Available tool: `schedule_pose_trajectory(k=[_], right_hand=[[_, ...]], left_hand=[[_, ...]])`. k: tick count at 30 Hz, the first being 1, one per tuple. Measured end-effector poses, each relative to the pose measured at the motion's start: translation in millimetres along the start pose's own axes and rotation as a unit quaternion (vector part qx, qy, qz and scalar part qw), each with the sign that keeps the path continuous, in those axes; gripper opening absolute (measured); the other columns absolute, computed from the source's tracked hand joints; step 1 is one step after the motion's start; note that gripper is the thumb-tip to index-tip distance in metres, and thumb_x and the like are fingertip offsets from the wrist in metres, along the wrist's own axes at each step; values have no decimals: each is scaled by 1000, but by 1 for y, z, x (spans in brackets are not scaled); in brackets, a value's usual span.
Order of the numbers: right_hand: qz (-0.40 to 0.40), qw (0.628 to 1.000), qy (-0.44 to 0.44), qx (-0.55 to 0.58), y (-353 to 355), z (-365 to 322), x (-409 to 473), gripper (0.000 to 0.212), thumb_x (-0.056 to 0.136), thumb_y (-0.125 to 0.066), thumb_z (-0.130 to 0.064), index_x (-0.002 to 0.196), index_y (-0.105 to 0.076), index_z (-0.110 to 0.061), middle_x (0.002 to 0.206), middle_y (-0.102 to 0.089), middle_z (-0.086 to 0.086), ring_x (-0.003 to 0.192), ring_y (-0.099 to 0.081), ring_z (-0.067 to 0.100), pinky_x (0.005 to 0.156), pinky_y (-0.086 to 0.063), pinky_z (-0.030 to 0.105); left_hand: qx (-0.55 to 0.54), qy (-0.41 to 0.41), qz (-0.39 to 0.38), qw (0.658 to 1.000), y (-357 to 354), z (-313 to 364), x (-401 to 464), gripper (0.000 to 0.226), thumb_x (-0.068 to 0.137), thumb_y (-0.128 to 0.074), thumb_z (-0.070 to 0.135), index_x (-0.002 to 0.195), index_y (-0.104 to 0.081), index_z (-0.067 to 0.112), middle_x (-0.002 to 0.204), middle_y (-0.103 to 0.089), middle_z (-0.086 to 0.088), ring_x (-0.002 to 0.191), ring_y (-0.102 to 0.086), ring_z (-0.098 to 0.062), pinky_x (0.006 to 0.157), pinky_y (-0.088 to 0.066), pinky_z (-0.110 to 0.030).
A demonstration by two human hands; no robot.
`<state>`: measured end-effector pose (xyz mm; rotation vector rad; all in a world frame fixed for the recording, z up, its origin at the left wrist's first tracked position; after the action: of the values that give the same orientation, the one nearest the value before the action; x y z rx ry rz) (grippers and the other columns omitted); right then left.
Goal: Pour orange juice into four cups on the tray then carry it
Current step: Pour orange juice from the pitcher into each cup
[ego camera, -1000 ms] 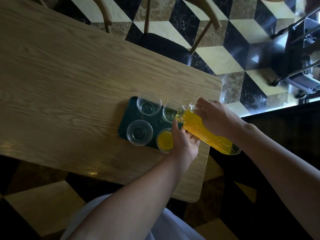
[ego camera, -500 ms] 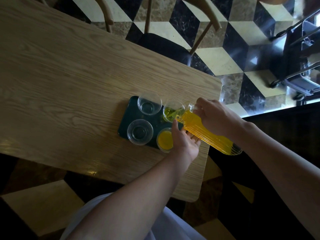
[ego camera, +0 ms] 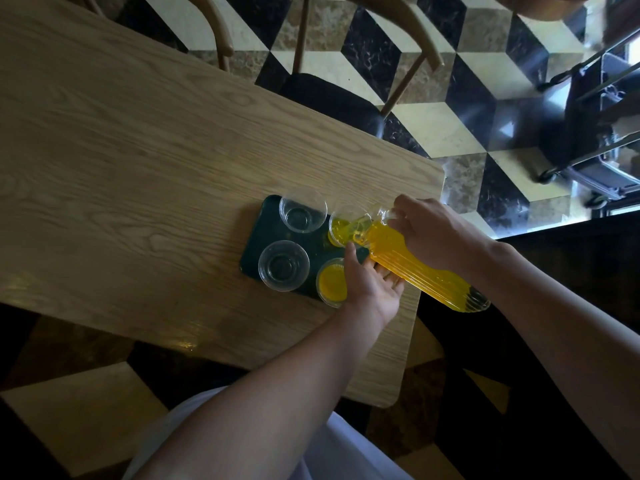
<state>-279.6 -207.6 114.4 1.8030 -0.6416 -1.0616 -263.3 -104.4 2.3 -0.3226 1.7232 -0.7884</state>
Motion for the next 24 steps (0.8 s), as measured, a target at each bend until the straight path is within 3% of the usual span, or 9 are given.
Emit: schedule_pose_trajectory(k=[19, 24], right_hand=[[-1, 1000, 1, -11, 16, -5, -6, 20, 101, -50, -28, 94, -49, -10, 85, -60, 14, 68, -57, 30, 60, -52, 44], [5, 1000, 0, -13, 22, -6, -7, 18, 101, -51, -26, 91, -48, -12, 81, -56, 10, 66, -52, 29, 58, -47, 39]], left_hand=[[9, 4, -29, 1000, -12, -2, -14, 90, 86, -40, 79, 155, -33, 21, 158, -37, -15, 149, -29, -33, 122, -19, -51], [5, -3, -29, 1000, -18, 0, -18, 87, 89, -36, 76, 153, -38, 16, 153, -44, -16, 145, -35, -33, 122, -21, -51]])
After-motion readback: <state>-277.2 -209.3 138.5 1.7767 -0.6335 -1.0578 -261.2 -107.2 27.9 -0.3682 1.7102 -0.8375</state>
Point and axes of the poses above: each hand's wrist, its own x-axis towards the middle knuckle, its own y-axis out of the back of the hand, z = x × y, the point moved 6 cm from there along x, towards the middle knuckle
